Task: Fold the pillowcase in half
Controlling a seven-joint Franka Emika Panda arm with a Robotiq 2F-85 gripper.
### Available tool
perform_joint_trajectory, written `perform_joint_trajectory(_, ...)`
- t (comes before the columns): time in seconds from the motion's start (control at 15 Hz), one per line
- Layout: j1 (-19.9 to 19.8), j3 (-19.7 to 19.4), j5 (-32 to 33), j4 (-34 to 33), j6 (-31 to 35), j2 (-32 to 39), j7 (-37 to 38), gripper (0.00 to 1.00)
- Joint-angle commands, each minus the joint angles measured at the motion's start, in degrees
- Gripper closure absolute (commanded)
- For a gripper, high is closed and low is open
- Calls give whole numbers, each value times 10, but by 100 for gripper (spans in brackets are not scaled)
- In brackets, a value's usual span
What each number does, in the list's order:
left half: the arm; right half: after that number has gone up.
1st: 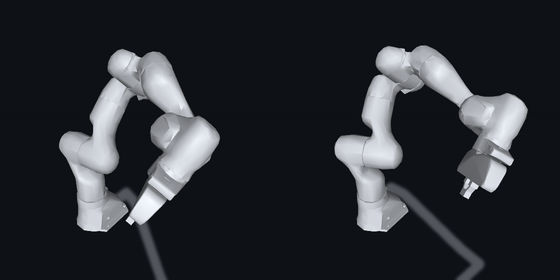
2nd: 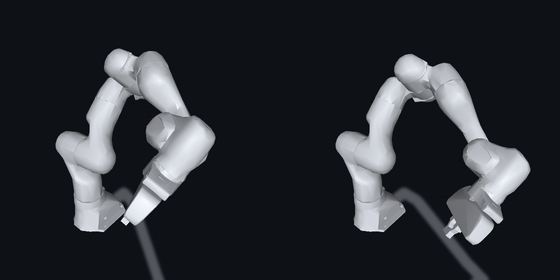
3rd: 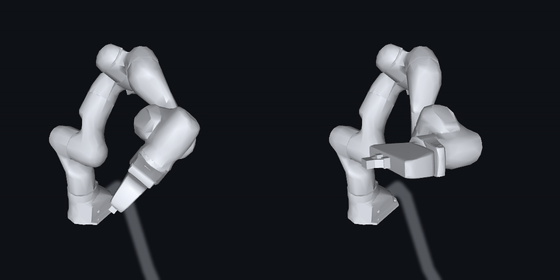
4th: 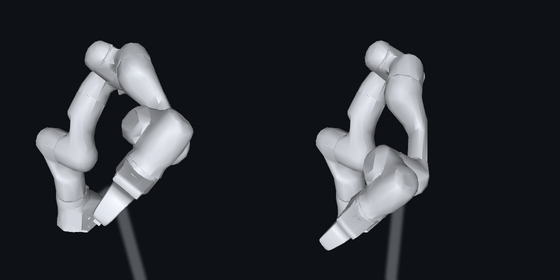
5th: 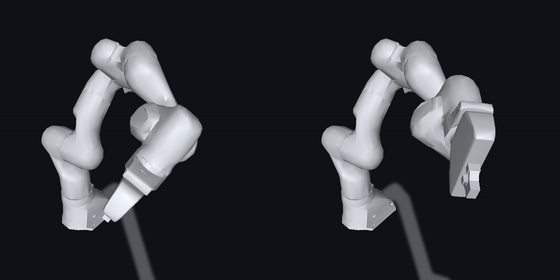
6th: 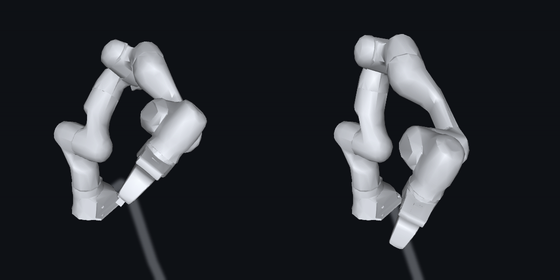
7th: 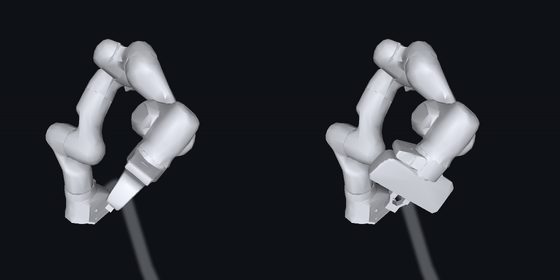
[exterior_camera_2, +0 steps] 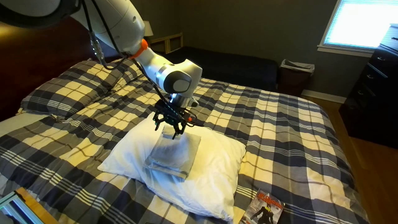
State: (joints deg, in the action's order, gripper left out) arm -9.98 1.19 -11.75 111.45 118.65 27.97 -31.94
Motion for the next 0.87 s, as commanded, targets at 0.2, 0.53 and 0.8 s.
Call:
perform_joint_trajectory(0.2, 11, -13, 47, 92, 92, -91, 29, 0)
perform_joint_trajectory(0.53, 21, -27, 119, 134, 100, -152, 80, 0)
perform_joint_trajectory(0.8, 17, -25, 115, 114, 81, -146, 73, 0)
